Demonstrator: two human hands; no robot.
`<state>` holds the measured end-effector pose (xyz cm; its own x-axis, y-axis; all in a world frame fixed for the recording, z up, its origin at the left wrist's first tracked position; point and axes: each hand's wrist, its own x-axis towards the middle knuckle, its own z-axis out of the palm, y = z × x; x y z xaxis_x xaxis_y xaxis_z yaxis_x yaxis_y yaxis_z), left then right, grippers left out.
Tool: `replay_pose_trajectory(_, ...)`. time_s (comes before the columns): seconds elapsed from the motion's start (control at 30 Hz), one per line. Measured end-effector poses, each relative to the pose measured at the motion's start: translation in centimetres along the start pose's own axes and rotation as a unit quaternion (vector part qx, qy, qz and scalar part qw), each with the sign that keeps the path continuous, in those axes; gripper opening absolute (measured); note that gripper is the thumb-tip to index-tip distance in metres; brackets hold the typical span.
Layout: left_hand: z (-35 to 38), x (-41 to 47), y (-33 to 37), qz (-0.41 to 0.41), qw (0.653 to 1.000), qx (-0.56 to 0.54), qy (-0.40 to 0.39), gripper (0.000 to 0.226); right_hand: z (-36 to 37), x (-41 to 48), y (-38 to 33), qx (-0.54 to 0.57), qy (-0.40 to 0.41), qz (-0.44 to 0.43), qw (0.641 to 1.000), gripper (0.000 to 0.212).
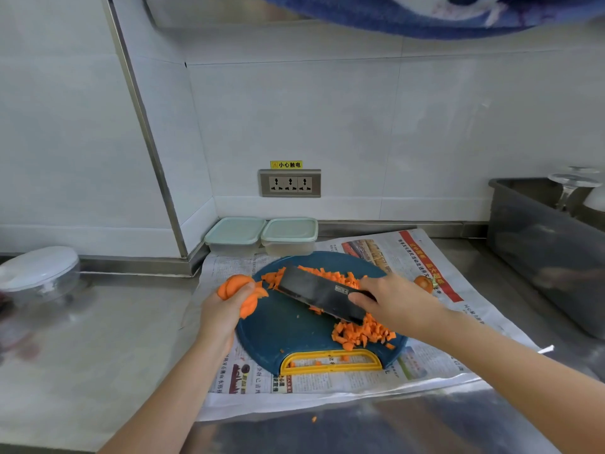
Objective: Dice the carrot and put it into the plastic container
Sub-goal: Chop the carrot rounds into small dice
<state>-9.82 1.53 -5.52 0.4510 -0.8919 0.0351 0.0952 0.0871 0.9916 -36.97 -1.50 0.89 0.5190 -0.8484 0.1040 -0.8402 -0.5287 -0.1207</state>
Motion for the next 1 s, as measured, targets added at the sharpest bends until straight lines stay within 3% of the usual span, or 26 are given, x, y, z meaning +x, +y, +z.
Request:
replay_pose_trajectory(0.4, 0.2, -0.8, 0.1, 0.015, 0.994, 0.104, -0.010, 0.004, 2.3, -4.9, 5.0, -0.035, -0.019, 0.002, 0.999, 0.035)
replay_pose_trajectory(0.53, -0.8, -0.2, -0.2, -0.008, 0.984, 0.178, -0.014, 0.042, 2.0, -3.6, 6.5, -0.046, -0.026, -0.001, 0.999, 0.036)
replay_pose_trajectory(0.63, -0.8, 0.0, -0.2, 0.001, 0.975, 0.217, -0.035, 0.033, 1.7, -2.2, 6.9, -0.068, -0.012, -0.006, 0.998, 0.038)
replay_pose_trajectory(0.77, -0.4, 0.2, 0.7, 0.019, 0.965, 0.249, -0.081, 0.066, 1.3, -0.3, 7.4, -0.079, -0.017, -0.045, 0.996, 0.041)
replay_pose_trajectory(0.9, 0.5, -0.2, 1.2, 0.037, 0.938, 0.298, -0.171, 0.069, 1.4, 0.8, 7.5, -0.079, -0.024, -0.036, 0.996, 0.041)
replay_pose_trajectory(1.0, 1.0, -0.7, 1.1, 0.061, 0.924, 0.323, -0.195, 0.068, 1.2, 0.6, 6.8, -0.059, -0.022, -0.020, 0.998, 0.038)
